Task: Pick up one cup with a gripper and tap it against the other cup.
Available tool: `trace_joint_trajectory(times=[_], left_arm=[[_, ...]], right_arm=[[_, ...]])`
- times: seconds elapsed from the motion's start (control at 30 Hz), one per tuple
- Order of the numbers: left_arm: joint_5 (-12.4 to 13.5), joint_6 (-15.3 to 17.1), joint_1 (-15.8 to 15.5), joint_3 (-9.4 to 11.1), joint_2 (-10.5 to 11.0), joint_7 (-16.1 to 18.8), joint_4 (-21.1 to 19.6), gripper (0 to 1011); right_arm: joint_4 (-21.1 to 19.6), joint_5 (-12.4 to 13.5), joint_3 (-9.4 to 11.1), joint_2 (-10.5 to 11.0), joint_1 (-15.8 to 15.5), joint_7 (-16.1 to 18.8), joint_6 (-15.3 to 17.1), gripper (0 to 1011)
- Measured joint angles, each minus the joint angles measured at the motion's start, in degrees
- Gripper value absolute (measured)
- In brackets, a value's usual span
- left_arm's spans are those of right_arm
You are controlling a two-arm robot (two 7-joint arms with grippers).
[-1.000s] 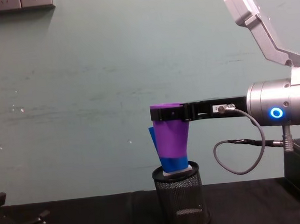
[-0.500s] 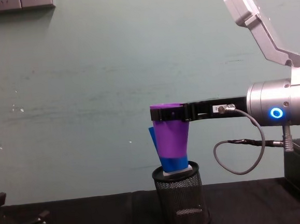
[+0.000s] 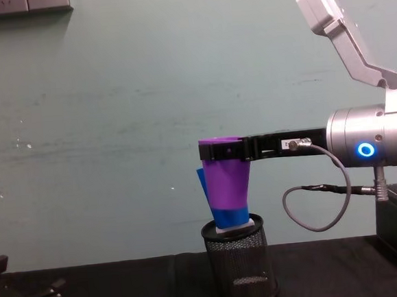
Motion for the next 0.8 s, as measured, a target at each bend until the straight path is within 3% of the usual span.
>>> trace_joint_trajectory(times=[0.8], left_arm=[[0.00,0.00,0.00,0.00,0.00,0.00,0.00,1000]], right_arm=[[0.00,0.00,0.00,0.00,0.00,0.00,0.00,732]])
